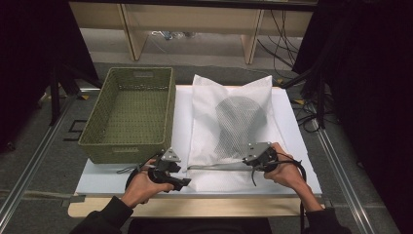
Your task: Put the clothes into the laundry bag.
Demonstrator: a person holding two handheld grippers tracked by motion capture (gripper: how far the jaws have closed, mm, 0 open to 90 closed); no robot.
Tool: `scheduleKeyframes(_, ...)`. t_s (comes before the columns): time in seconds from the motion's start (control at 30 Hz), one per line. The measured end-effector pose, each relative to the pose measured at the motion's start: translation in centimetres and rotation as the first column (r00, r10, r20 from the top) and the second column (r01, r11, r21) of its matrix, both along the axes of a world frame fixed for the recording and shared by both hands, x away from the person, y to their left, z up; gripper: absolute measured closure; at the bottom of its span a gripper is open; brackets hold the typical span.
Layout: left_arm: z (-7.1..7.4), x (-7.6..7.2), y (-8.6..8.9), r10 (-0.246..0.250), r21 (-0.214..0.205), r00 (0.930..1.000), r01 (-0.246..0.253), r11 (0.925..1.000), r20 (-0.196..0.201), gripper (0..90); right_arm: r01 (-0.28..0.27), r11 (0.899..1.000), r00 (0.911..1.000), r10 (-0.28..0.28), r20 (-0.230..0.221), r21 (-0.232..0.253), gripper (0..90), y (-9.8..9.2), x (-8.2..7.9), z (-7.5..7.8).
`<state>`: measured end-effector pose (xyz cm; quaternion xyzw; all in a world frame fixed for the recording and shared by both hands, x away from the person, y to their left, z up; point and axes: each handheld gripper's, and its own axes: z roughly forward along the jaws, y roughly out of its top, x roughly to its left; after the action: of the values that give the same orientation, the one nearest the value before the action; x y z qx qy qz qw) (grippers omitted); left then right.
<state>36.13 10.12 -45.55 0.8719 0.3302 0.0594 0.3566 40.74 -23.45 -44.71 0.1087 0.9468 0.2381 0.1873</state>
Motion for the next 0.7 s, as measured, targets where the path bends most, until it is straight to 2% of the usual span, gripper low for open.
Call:
scheduleKeyframes(0.03, 0.0, 0.0, 0.0, -0.005, -0.001, 1.0000, 0.005, 1.0000, 0.007, 36.9, -0.015, 1.000, 0.9997, 0.015, 0.019, -0.006, 89.8, 0.0, 0.0, -0.1)
scheduleKeyframes(0.07, 0.0, -0.1, 0.0, -0.003, 0.005, 1.0000, 0.003, 1.0000, 0.008, 36.0, 0.006, 1.000, 0.9999, -0.006, -0.014, 0.000, 89.8, 0.0, -0.1, -0.2)
scheduleKeyframes(0.1, 0.0, -0.3, 0.0, 0.010, 0.002, 0.9999, -0.010, 0.9999, 0.012, 34.6, -0.009, 1.000, 0.9999, 0.009, -0.008, -0.018, 89.8, 0.0, 0.1, -0.3)
scheduleKeyframes(0.17, 0.0, -0.3, 0.1, -0.010, 0.001, 0.9996, 0.010, 1.0000, 0.025, 33.8, -0.004, 1.000, 0.9999, 0.004, -0.012, -0.012, 89.8, 0.0, 0.1, -0.4)
scheduleKeyframes(0.2, 0.0, -0.4, 0.1, 0.004, 0.004, 0.9992, -0.004, 1.0000, 0.039, 31.5, -0.013, 1.000, 0.9999, 0.013, -0.008, -0.025, 89.8, 0.0, 0.1, -0.4)
scheduleKeyframes(0.27, 0.0, -0.5, 0.2, -0.005, -0.003, 0.9988, 0.006, 1.0000, 0.048, 30.7, 0.000, 1.000, 0.9999, 0.000, -0.015, -0.017, 89.8, 0.0, 0.1, -0.6)
scheduleKeyframes(0.3, -0.1, -0.5, 0.2, -0.005, -0.022, 0.9985, 0.007, 0.9997, 0.054, 30.4, -0.007, 1.000, 1.0000, 0.007, -0.003, -0.014, 89.8, 0.1, 0.1, -0.7)
scheduleKeyframes(0.33, 0.0, -0.6, 0.3, 0.001, -0.019, 0.9985, 0.000, 0.9998, 0.055, 29.8, -0.009, 1.000, 1.0000, 0.008, -0.003, -0.019, 89.8, 0.1, 0.1, -0.7)
scheduleKeyframes(0.43, -0.1, -0.8, 0.4, -0.012, -0.049, 0.9980, 0.015, 0.9987, 0.062, 28.6, -0.018, 1.000, 0.9998, 0.018, 0.002, -0.026, 89.8, 0.1, 0.2, -0.8)
scheduleKeyframes(0.5, -0.1, -0.9, 0.5, -0.019, -0.045, 0.9966, 0.022, 0.9988, 0.080, 27.6, -0.001, 1.000, 0.9998, 0.001, -0.022, -0.014, 89.8, 0.1, 0.1, -1.0)
scheduleKeyframes(0.53, -0.1, -0.9, 0.5, -0.027, -0.050, 0.9963, 0.031, 0.9982, 0.082, 27.6, -0.026, 0.999, 0.9996, 0.026, -0.007, -0.031, 89.8, 0.1, 0.2, -1.1)
scheduleKeyframes(0.67, -0.2, -0.9, 0.9, -0.006, -0.039, 0.9958, 0.010, 0.9992, 0.092, 26.2, -0.008, 1.000, 0.9996, 0.008, -0.027, -0.028, 89.8, 0.2, 0.0, -1.2)
scheduleKeyframes(0.7, -0.2, -0.9, 0.9, -0.006, -0.039, 0.9958, 0.010, 0.9992, 0.092, 25.5, -0.009, 1.000, 0.9998, 0.008, -0.019, -0.023, 89.8, 0.1, 0.2, -1.2)
